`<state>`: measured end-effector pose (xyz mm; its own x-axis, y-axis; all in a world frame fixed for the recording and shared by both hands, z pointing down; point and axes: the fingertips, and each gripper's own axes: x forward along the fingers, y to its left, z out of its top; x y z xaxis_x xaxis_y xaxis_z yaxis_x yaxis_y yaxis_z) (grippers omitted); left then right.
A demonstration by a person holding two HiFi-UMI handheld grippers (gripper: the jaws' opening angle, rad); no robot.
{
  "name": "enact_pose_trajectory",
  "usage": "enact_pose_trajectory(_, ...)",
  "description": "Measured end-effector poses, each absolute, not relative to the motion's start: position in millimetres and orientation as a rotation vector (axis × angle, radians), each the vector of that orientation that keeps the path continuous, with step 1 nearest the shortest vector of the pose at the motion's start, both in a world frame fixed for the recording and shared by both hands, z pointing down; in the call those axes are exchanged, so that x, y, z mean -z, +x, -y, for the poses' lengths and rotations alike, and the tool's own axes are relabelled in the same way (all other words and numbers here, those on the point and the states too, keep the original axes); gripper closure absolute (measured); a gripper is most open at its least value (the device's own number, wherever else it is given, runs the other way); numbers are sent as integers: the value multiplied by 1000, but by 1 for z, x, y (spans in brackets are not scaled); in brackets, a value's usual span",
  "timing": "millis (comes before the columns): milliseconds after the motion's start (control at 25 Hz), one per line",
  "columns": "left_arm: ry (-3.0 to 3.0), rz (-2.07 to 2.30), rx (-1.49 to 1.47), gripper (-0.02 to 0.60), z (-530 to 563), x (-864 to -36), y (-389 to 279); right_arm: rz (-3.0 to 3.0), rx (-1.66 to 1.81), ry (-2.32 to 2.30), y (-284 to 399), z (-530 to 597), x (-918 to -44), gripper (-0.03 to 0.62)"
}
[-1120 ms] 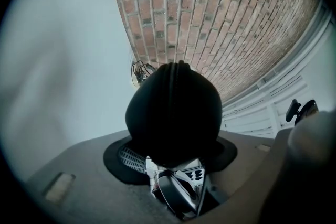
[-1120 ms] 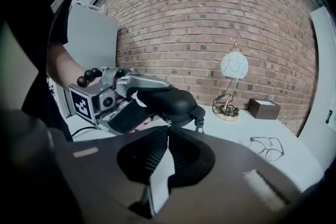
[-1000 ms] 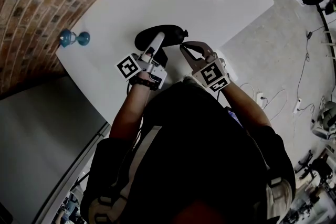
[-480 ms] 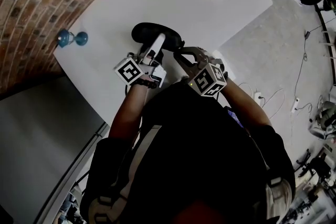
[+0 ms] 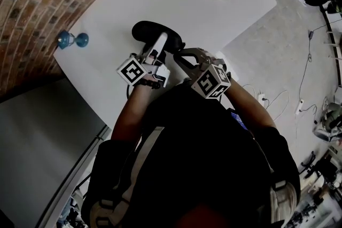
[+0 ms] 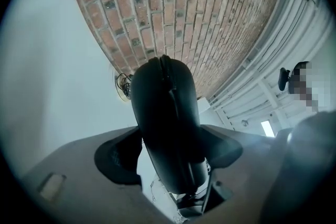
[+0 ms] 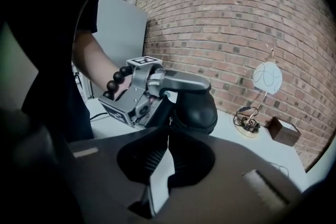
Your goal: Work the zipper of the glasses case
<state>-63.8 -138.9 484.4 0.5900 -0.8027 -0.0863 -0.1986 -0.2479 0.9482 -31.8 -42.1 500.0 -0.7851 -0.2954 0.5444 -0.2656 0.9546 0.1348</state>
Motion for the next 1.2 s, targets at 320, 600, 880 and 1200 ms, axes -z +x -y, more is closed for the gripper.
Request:
enact_pose_trajectory(320, 1703, 797, 717, 227, 136, -492, -57, 2531, 82, 338, -33, 31, -501, 588)
enact_pose_trajectory(600, 1682, 830, 708, 282, 135, -492, -61, 2523, 34, 401, -28, 33, -505, 591)
enact_pose_trajectory(880, 1642, 835, 708, 319, 131, -492, -65, 2545, -162, 541, -15, 50, -505, 589)
enact_pose_trajectory(1200, 1649, 797, 678, 325, 129, -491, -60, 2525, -151, 556, -7, 50, -510, 588)
